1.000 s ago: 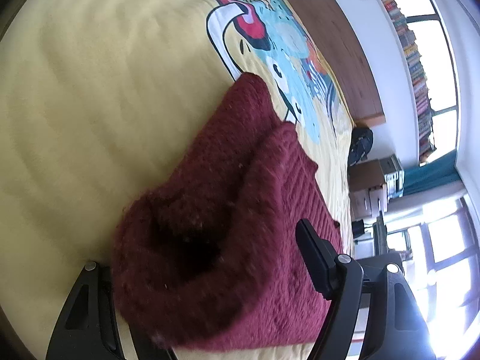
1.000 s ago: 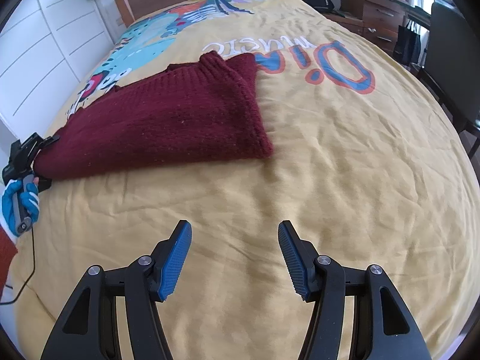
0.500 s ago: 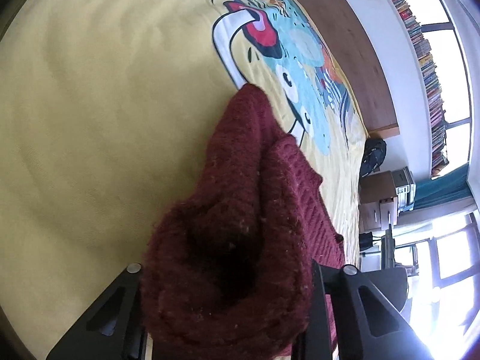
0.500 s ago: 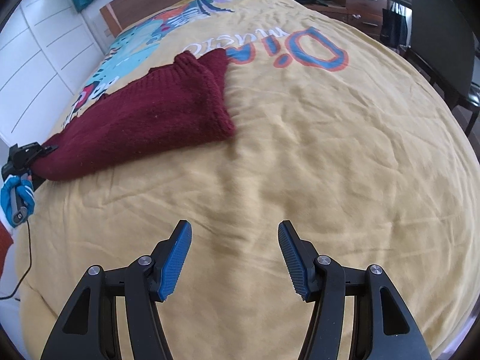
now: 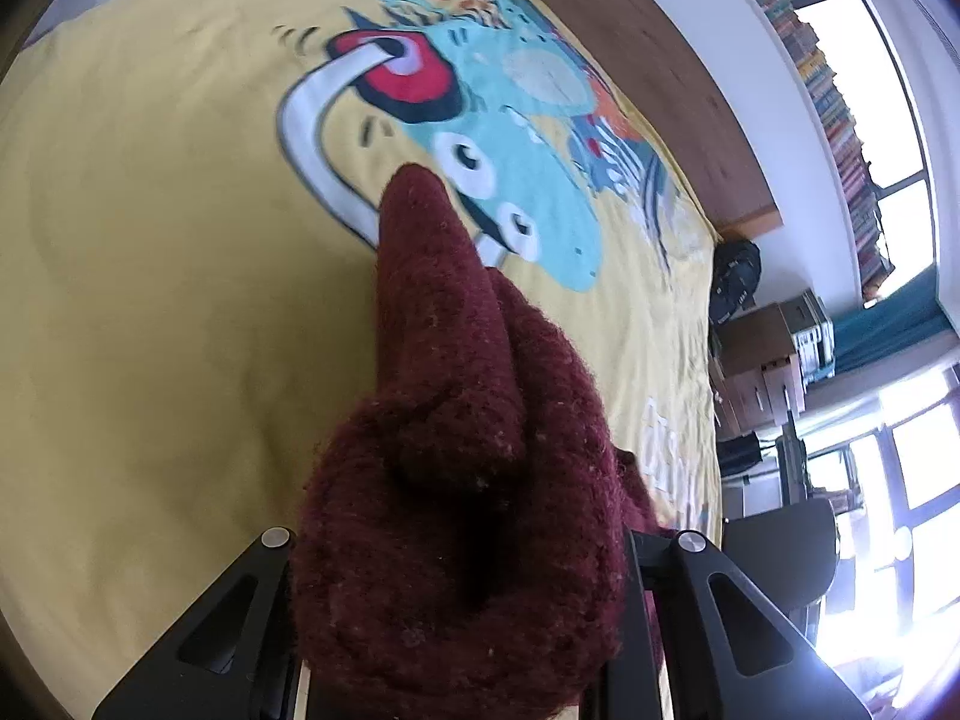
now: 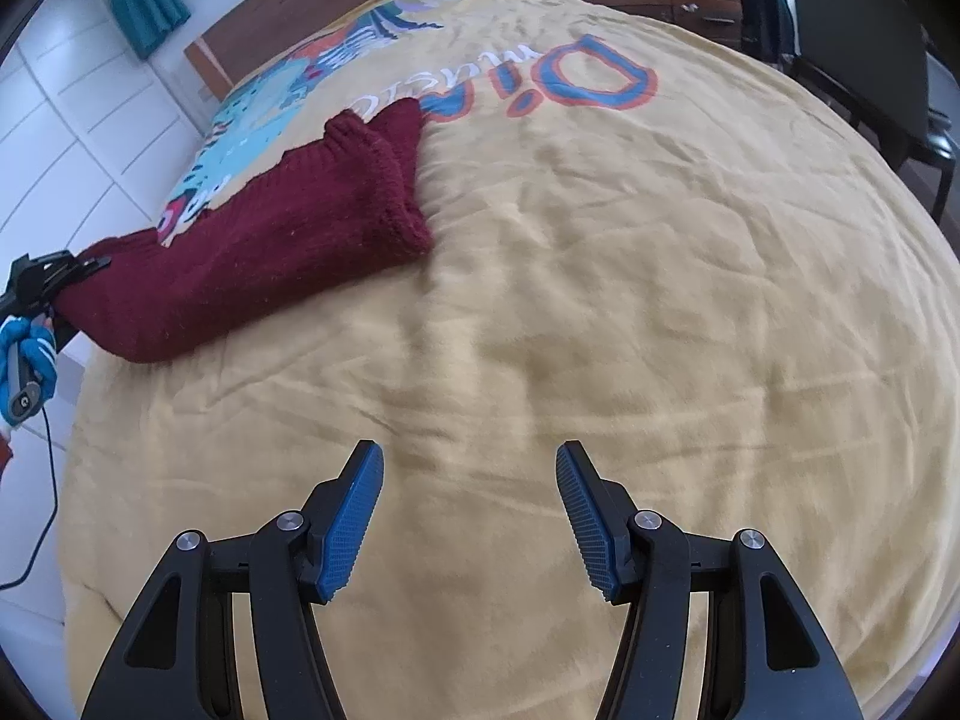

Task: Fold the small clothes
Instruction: 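Fold the held side over the sweater with the left gripper, open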

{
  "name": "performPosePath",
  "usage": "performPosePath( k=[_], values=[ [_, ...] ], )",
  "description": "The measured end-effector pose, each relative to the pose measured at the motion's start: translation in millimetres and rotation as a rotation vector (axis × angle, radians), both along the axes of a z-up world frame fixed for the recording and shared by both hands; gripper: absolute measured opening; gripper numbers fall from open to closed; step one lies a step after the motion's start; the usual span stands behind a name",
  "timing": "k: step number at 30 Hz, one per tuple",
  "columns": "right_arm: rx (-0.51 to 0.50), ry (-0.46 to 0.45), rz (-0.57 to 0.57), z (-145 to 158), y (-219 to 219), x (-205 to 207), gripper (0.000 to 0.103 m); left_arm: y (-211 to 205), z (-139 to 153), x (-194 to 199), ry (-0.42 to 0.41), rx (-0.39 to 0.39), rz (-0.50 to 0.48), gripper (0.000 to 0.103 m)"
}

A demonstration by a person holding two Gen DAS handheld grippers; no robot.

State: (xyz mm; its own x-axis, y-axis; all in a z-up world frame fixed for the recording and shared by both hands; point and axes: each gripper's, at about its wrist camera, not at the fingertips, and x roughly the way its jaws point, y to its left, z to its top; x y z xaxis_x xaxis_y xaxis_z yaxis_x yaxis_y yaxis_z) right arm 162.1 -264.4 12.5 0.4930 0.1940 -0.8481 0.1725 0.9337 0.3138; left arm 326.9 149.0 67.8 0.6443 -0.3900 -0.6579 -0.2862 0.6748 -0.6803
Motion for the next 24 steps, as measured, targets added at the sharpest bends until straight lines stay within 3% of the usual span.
performPosePath(
  k=[11,19,24],
  values=[
    [0.002,-0.035,-0.115,12,-56,-27,0.062,-84,22,20,-0.014,0.008,-0.113,0.016],
    [-0.020,-0.067,-0.209,29,-109,-54,0.062,-156,22,38,0.002,-0.059,-0.157,0.016],
    [-0.012,-0.075,-0.276,29,-140,-75,0.062,-221,27,48,-0.001,-0.078,-0.231,0.016]
  ],
)
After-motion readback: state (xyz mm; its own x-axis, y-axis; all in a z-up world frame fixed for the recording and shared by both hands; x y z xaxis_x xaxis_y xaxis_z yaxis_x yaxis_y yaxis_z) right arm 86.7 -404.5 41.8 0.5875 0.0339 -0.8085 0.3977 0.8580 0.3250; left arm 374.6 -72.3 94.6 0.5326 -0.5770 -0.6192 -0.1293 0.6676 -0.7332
